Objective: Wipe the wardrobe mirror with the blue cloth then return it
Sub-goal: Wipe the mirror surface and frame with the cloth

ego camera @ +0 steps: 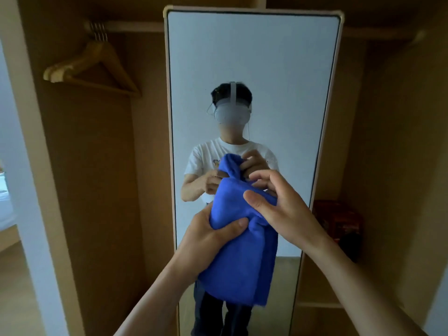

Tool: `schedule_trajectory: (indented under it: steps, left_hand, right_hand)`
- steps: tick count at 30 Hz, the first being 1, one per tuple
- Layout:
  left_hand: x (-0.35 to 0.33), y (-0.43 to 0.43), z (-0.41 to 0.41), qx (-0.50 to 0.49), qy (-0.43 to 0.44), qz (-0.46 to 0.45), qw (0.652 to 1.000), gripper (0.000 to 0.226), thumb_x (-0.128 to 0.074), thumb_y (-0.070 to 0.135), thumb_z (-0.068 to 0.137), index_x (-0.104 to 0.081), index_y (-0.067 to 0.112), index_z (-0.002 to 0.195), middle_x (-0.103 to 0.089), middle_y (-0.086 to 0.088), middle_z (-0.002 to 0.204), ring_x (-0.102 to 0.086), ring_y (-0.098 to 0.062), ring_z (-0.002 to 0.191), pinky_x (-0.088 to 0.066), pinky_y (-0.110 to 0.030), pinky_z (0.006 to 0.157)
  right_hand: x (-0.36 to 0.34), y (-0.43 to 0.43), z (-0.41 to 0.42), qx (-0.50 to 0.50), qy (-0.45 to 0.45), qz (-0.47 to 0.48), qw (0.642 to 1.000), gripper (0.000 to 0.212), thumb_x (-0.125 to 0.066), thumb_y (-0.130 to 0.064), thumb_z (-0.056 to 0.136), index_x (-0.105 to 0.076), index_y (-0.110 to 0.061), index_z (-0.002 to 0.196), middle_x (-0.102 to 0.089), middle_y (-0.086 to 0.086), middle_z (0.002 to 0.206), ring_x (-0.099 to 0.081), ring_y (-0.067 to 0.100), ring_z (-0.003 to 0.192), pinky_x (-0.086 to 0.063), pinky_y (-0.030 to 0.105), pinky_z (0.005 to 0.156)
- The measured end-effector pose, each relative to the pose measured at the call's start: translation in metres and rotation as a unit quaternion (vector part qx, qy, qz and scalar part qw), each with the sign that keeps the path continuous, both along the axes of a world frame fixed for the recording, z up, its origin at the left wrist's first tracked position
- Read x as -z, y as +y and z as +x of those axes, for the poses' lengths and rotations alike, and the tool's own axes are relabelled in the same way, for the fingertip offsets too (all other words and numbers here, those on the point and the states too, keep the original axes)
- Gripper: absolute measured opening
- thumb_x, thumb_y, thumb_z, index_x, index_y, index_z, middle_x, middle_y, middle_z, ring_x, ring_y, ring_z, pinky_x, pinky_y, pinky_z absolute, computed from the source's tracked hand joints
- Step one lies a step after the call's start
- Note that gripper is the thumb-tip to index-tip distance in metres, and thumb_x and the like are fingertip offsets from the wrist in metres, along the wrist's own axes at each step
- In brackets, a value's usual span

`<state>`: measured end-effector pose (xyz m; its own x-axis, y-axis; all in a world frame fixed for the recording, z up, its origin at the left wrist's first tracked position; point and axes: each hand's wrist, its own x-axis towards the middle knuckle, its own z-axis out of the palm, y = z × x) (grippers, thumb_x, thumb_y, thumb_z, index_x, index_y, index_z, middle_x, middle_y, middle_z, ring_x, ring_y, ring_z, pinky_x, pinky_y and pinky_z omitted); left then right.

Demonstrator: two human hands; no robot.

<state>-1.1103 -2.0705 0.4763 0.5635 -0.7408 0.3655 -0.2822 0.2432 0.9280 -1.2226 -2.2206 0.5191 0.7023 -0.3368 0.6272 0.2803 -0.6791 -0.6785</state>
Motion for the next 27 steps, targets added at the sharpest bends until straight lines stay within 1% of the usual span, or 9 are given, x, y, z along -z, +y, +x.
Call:
schedule_trajectory:
  steps: [2, 5, 7, 11, 15, 17, 19, 21, 27]
  left_hand:
    - [-0.007, -0.007, -0.001, -0.026, 0.054, -0.038, 0.997, 0.023, -0.084, 0.041, 0.082, -0.076, 0.032, 0.101, -0.079, -0.004, 0.104, -0.076, -0.024, 0.097, -0.061, -0.041, 0.084]
    - [-0.021, -0.016, -0.005, -0.058, 0.082, -0.091, 0.991, 0.038, -0.086, 0.046, 0.077, -0.073, 0.030, 0.109, -0.078, -0.004, 0.109, -0.076, -0.024, 0.100, -0.061, -0.042, 0.082]
    - [-0.028, -0.023, -0.011, -0.074, 0.070, -0.115, 0.988, 0.057, -0.089, 0.046, 0.075, -0.063, 0.025, 0.122, -0.075, -0.005, 0.116, -0.075, -0.022, 0.102, -0.062, -0.040, 0.081]
    - [-0.032, -0.032, -0.017, -0.068, 0.017, -0.086, 0.994, 0.068, -0.090, 0.053, 0.068, -0.057, 0.037, 0.126, -0.072, 0.004, 0.119, -0.073, -0.017, 0.106, -0.061, -0.044, 0.089]
    - [-0.038, -0.034, -0.012, -0.025, -0.036, -0.034, 0.998, 0.076, -0.091, 0.047, 0.068, -0.050, 0.048, 0.132, -0.071, 0.015, 0.118, -0.071, -0.010, 0.108, -0.061, -0.039, 0.090]
    - [-0.041, -0.035, -0.009, -0.018, -0.039, -0.021, 0.999, 0.079, -0.092, 0.045, 0.066, -0.049, 0.050, 0.133, -0.070, 0.017, 0.119, -0.071, -0.009, 0.109, -0.061, -0.036, 0.089]
    - [-0.042, -0.035, -0.008, -0.004, -0.032, -0.015, 0.999, 0.080, -0.092, 0.043, 0.068, -0.049, 0.049, 0.135, -0.069, 0.015, 0.123, -0.070, -0.010, 0.111, -0.061, -0.035, 0.089]
    - [-0.041, -0.036, -0.010, 0.004, -0.020, -0.016, 1.000, 0.073, -0.086, 0.049, 0.074, -0.049, 0.047, 0.137, -0.069, 0.012, 0.127, -0.070, -0.012, 0.113, -0.060, -0.037, 0.092]
    - [-0.057, -0.046, -0.018, -0.152, -0.006, -0.111, 0.982, 0.034, -0.064, 0.055, 0.094, -0.071, 0.026, 0.109, -0.078, 0.002, 0.102, -0.075, -0.014, 0.097, -0.061, -0.046, 0.089]
  right_hand:
    - [-0.003, 0.000, -0.002, -0.025, -0.005, 0.046, 0.999, 0.057, -0.065, -0.060, 0.081, -0.047, -0.040, 0.132, -0.059, -0.032, 0.122, -0.055, -0.013, 0.116, -0.046, 0.009, 0.090]
    - [-0.002, 0.006, -0.002, -0.091, 0.004, 0.116, 0.989, 0.064, -0.072, -0.061, 0.079, -0.040, -0.051, 0.134, -0.054, -0.049, 0.113, -0.055, -0.019, 0.111, -0.049, 0.006, 0.084]
    - [0.000, 0.007, 0.000, -0.126, 0.024, 0.163, 0.978, 0.059, -0.075, -0.062, 0.075, -0.050, -0.052, 0.128, -0.065, -0.030, 0.118, -0.064, -0.004, 0.111, -0.055, 0.021, 0.087]
    - [-0.008, 0.006, 0.002, -0.144, -0.006, 0.274, 0.951, 0.011, -0.076, -0.045, 0.084, -0.071, -0.047, 0.094, -0.078, -0.004, 0.100, -0.075, 0.015, 0.094, -0.059, 0.030, 0.075]
    - [-0.010, -0.005, 0.003, -0.120, -0.031, 0.333, 0.935, 0.001, -0.075, -0.040, 0.084, -0.074, -0.041, 0.084, -0.078, -0.002, 0.090, -0.076, 0.018, 0.084, -0.060, 0.036, 0.070]
    - [-0.012, -0.005, 0.003, -0.115, -0.032, 0.336, 0.934, 0.024, -0.075, -0.050, 0.079, -0.073, -0.031, 0.095, -0.078, 0.000, 0.092, -0.076, 0.020, 0.085, -0.060, 0.042, 0.077]
    - [-0.016, -0.006, 0.003, -0.104, -0.038, 0.330, 0.937, 0.045, -0.071, -0.060, 0.073, -0.070, -0.027, 0.103, -0.078, -0.002, 0.091, -0.076, 0.019, 0.084, -0.062, 0.040, 0.073]
    - [-0.019, -0.008, 0.003, -0.099, -0.044, 0.327, 0.939, 0.042, -0.065, -0.063, 0.078, -0.069, -0.028, 0.102, -0.078, -0.004, 0.088, -0.076, 0.016, 0.081, -0.063, 0.035, 0.067]
    - [-0.019, 0.004, 0.005, -0.055, -0.030, 0.231, 0.971, 0.029, -0.058, -0.055, 0.090, -0.068, -0.033, 0.105, -0.077, -0.002, 0.099, -0.074, 0.014, 0.094, -0.057, 0.048, 0.093]
